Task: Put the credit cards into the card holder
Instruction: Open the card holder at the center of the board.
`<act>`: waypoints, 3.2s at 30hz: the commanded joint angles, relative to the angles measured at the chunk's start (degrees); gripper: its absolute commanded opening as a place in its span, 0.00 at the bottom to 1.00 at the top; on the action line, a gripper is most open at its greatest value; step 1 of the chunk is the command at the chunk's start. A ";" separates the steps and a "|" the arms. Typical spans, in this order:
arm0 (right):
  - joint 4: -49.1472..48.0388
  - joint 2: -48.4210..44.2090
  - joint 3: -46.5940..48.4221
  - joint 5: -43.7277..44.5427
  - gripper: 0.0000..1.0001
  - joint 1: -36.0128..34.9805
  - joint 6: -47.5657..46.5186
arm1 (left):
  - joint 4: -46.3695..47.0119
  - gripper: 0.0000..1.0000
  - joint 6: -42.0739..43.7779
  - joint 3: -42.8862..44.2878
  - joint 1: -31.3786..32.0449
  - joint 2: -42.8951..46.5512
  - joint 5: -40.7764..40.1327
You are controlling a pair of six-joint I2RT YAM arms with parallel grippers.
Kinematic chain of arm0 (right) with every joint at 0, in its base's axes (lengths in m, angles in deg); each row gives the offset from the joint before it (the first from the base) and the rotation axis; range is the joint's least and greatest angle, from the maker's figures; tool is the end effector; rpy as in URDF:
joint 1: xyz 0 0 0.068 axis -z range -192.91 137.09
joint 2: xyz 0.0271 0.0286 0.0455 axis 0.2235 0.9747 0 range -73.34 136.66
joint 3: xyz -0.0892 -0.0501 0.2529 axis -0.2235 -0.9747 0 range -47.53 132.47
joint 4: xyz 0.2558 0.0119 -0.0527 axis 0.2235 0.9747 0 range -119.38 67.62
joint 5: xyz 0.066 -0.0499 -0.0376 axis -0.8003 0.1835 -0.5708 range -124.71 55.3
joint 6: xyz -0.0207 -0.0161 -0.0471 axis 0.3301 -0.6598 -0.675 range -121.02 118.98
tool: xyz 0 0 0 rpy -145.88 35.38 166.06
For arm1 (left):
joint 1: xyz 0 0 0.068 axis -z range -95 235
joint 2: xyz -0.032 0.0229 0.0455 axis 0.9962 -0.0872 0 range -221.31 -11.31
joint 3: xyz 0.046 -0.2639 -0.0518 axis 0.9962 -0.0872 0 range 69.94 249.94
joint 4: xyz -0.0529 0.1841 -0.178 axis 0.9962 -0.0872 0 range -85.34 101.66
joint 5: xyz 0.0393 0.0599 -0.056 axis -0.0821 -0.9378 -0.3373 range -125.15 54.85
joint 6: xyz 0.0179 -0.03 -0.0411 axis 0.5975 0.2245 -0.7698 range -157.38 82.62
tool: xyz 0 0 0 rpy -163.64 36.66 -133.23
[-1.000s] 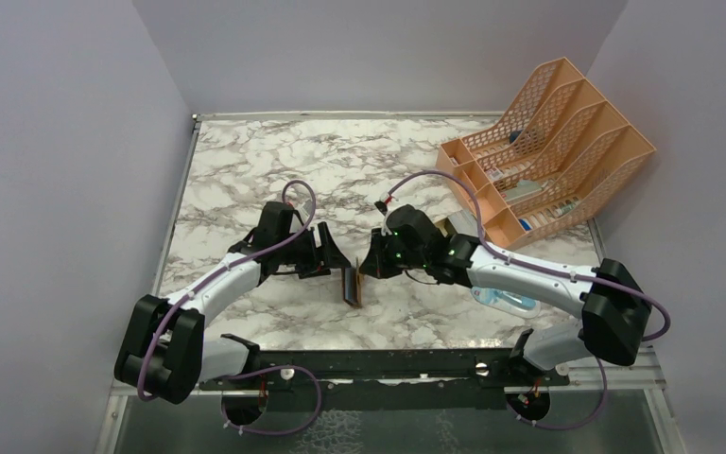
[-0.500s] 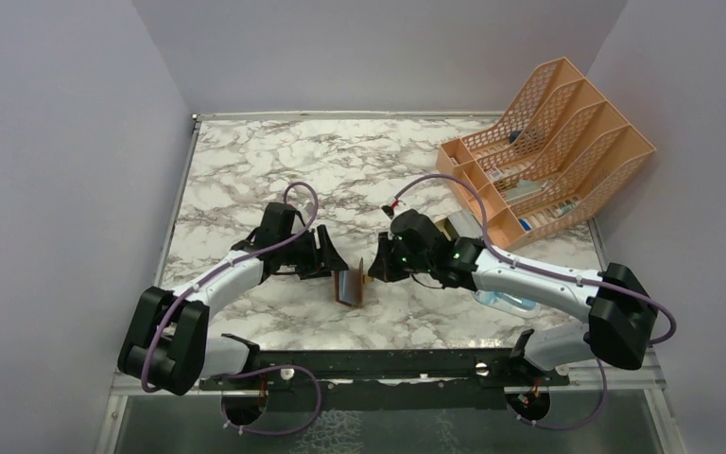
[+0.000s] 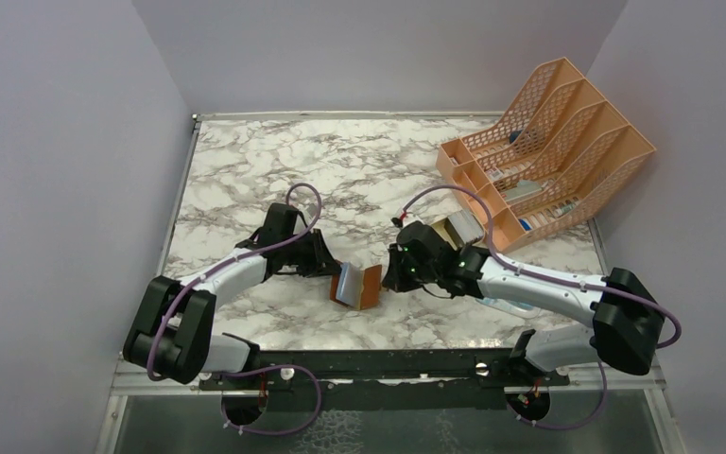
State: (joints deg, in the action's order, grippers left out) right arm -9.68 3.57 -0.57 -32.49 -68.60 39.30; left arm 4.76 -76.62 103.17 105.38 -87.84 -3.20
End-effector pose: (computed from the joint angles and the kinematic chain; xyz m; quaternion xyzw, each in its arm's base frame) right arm 0.1552 0.2249 0.2168 -0.1189 0.9310 0.2440 0.2442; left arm 0.2228 -0.1030 0.1658 -0.0557 0.9071 -0.3872 0.1553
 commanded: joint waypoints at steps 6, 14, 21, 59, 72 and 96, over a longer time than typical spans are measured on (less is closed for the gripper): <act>2.10 -1.91 -1.35 5.40 0.07 -0.17 0.85 | 1.55 0.17 0.41 -1.30 0.49 0.79 0.93; 9.86 -1.93 7.85 5.34 0.39 -0.19 2.08 | 3.25 0.00 -1.36 -1.76 1.34 2.36 2.16; 3.43 1.31 11.80 -2.47 0.38 -0.47 2.92 | 3.80 0.00 -2.10 -2.16 2.36 2.41 2.10; -2.52 19.51 10.08 -2.99 0.18 -2.76 0.94 | 2.48 0.47 -1.16 -0.33 2.92 2.94 2.68; -2.47 19.42 10.08 -2.90 0.17 -2.77 0.47 | 7.00 0.54 -2.86 -0.80 3.17 0.85 5.19; -6.92 19.03 4.63 -2.44 0.17 -2.72 0.38 | 9.83 0.03 -3.68 -2.23 4.22 0.74 5.02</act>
State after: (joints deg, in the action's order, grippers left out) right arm -13.15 22.60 6.19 -35.63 -71.00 40.61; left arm 12.50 -79.33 101.51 109.40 -89.26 0.62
